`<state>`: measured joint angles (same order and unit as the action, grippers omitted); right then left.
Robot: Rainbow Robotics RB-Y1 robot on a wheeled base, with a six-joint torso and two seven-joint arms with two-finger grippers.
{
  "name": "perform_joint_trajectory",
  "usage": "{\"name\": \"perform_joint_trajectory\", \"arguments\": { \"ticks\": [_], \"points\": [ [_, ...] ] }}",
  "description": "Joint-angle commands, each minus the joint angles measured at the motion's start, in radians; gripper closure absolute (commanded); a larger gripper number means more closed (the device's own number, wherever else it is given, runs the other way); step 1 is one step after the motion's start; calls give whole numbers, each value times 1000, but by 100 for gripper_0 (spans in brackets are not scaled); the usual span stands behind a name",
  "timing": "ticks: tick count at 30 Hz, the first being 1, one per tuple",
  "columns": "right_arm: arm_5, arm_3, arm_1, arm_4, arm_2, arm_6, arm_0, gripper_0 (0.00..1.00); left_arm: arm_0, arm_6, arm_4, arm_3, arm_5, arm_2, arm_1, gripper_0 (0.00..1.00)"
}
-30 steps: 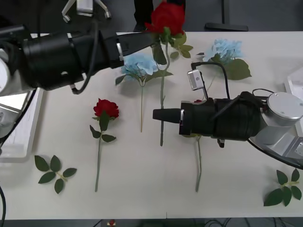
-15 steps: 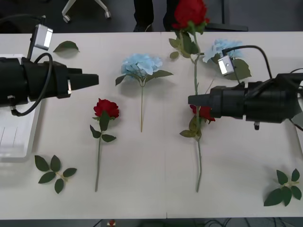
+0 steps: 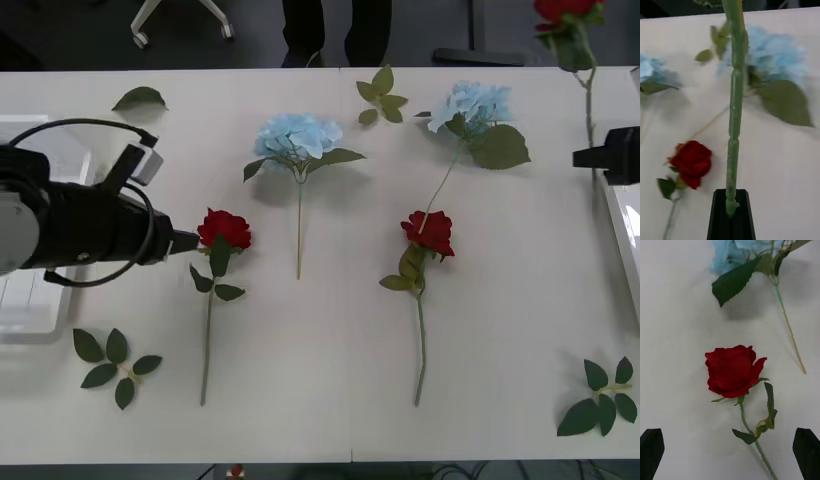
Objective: Place the red flowers into the right box and the blue flowers into the left box. If a person shows an open palm, hand one flower to the person first, then continue sorting.
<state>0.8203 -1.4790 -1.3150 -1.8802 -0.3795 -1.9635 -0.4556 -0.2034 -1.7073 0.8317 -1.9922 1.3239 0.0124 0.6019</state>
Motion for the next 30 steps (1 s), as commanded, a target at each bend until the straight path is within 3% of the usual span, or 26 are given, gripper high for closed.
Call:
{"name": "perform_joint_trajectory", "arguments": {
  "ticks": [1, 12, 19, 30],
  "points": [
    [39, 83, -76, 82, 33, 26, -18, 100, 9, 98, -118, -20, -2, 15, -50, 0],
    [77, 233, -191, 322, 33, 22, -18, 100, 71, 133, -350, 7, -114, 119, -123, 0],
    [117, 361, -214, 477, 33, 5, -20, 100, 35, 138, -428, 148, -264, 190, -163, 0],
    [100, 482, -201, 618, 33, -44, 21, 100, -19, 143, -526, 299, -362, 235, -211, 0]
  ]
}}
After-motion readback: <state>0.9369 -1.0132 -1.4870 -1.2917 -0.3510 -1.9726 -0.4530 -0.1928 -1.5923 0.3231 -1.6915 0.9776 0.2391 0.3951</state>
